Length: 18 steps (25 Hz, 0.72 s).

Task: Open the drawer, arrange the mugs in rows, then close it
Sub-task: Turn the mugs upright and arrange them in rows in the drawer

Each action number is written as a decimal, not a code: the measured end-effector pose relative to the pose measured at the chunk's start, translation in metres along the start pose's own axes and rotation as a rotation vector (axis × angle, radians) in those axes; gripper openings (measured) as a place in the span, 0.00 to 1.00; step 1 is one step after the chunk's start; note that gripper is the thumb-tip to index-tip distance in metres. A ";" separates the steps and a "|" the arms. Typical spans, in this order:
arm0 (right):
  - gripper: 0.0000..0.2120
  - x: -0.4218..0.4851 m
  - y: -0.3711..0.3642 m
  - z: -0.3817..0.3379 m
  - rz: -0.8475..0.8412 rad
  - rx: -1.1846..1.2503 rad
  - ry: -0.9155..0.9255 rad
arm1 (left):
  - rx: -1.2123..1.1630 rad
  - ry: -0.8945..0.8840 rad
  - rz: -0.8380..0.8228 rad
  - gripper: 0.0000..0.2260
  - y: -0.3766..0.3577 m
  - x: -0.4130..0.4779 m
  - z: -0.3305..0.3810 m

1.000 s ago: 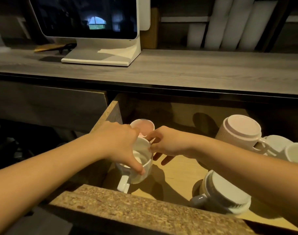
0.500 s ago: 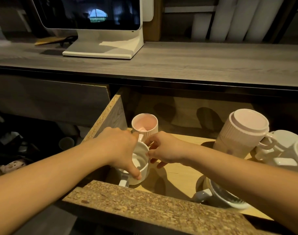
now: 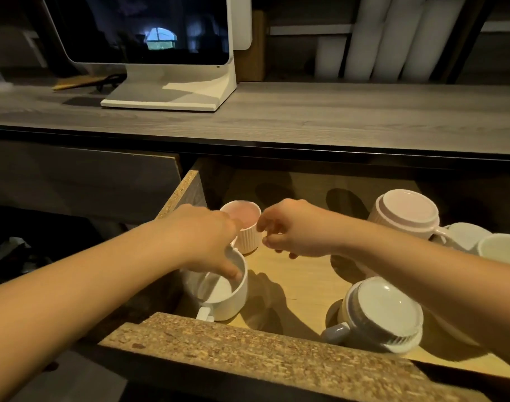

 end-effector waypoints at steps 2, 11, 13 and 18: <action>0.15 -0.013 0.023 0.008 0.066 -0.144 0.016 | -0.009 -0.058 0.079 0.28 0.019 0.004 0.011; 0.20 -0.061 0.099 0.075 0.309 -0.435 -0.153 | -0.039 -0.214 0.304 0.30 0.074 0.059 0.069; 0.21 -0.065 0.106 0.088 0.316 -0.488 -0.205 | -0.105 -0.223 0.323 0.30 0.079 0.073 0.080; 0.33 -0.061 0.096 0.115 0.132 -0.500 -0.308 | -0.206 -0.219 0.352 0.31 0.068 0.095 0.093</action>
Point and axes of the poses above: each hand's wrist, its own x-axis towards the middle knuckle, its own y-axis out of the back of the hand, z = x × y, the point moved 4 cm from there along x, towards the middle knuckle, and after that the axes turned 7 degrees about -y, right-handed, at the moved point
